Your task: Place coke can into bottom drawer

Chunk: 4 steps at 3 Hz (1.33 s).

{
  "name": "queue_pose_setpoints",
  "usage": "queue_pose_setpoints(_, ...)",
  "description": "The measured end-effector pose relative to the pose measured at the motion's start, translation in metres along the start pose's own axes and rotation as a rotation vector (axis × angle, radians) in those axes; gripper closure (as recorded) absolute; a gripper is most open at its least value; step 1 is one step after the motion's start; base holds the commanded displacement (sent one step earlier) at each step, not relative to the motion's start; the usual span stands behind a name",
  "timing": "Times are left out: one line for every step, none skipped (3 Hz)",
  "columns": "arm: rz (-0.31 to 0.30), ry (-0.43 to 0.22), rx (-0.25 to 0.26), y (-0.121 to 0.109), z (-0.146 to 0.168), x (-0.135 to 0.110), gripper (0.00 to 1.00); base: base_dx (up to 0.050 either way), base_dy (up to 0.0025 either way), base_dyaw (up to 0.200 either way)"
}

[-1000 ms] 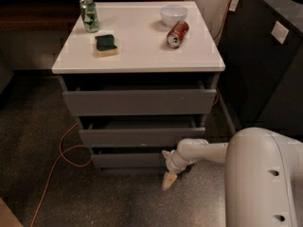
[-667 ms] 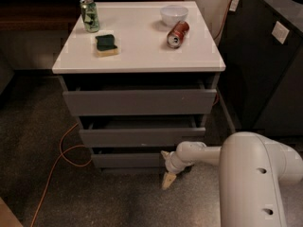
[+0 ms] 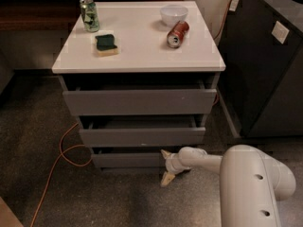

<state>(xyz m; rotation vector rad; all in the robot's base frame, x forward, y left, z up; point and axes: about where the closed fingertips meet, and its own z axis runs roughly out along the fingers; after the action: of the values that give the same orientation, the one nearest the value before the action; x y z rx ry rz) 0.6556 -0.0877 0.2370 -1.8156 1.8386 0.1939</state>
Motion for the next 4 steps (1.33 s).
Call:
queue_pose_setpoints(-0.003,-0.039,0.051,-0.017,0.014,0.013,0.00,0.000,0.00000,0.000)
queue_pose_setpoints(0.021,-0.053,0.077,-0.034,0.022,0.024,0.00,0.000,0.00000,0.000)
queue_pose_setpoints(0.060,-0.051,0.074,-0.043,0.032,0.032,0.00,0.000,0.00000,0.000)
queue_pose_setpoints(0.095,-0.049,0.069,-0.050,0.042,0.038,0.00,0.000,0.00000,0.000)
